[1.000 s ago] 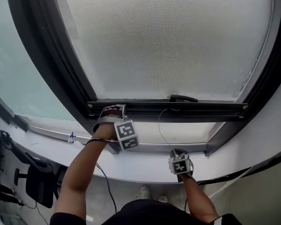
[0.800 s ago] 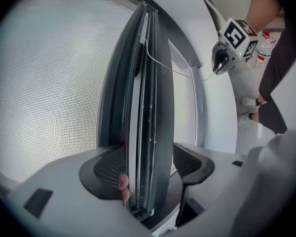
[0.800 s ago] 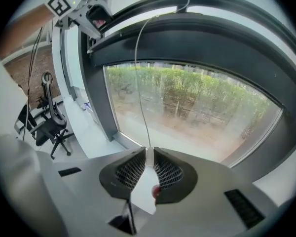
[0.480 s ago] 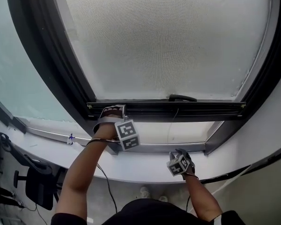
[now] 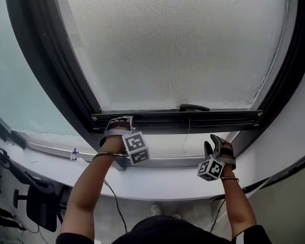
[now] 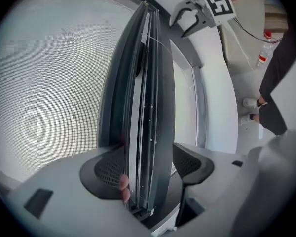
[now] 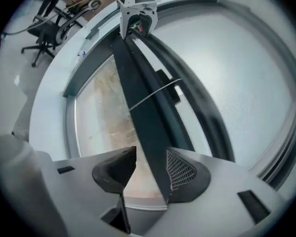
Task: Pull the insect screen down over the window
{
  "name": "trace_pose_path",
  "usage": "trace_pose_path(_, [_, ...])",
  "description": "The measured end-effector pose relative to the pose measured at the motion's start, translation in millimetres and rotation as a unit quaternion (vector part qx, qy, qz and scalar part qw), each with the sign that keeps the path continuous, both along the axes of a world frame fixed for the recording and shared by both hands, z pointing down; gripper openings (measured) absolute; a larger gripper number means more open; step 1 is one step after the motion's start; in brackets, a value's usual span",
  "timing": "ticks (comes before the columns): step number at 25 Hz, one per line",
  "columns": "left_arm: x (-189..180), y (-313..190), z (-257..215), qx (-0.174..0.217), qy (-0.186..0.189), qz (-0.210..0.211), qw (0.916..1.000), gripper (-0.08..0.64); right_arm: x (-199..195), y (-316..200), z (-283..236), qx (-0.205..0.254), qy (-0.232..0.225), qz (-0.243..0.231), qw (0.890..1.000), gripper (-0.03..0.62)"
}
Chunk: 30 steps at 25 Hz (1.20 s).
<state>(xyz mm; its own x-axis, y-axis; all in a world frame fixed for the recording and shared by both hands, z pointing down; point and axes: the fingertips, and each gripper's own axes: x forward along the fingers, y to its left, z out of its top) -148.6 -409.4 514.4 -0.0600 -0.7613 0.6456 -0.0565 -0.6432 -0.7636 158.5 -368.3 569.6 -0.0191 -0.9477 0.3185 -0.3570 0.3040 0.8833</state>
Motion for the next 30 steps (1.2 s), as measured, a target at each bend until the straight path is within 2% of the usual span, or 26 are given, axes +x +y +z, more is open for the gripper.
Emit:
trace_pose_path(3, [0, 0, 0, 0.0, 0.0, -0.003, 1.0, 0.308, 16, -12, -45, 0.039, 0.037, -0.001, 0.999, 0.182])
trace_pose_path(6, [0, 0, 1, 0.003, -0.002, -0.005, 1.0, 0.308, 24, -23, -74, 0.051, 0.059, -0.006, 0.997, 0.213])
trace_pose_path(16, [-1, 1, 1, -0.002, -0.003, -0.014, 0.9999, 0.308, 28, -37, -76, -0.036, 0.086, -0.013, 0.996, 0.242])
trace_pose_path(21, [-1, 0, 5, 0.006, -0.012, -0.005, 0.9999, 0.308, 30, -36, -68, -0.095, 0.133, -0.008, 0.987, 0.242])
trace_pose_path(30, [0, 7, 15, -0.012, -0.006, 0.003, 0.9999, 0.308, 29, -28, -58, -0.151, 0.16, -0.012, 0.975, 0.242])
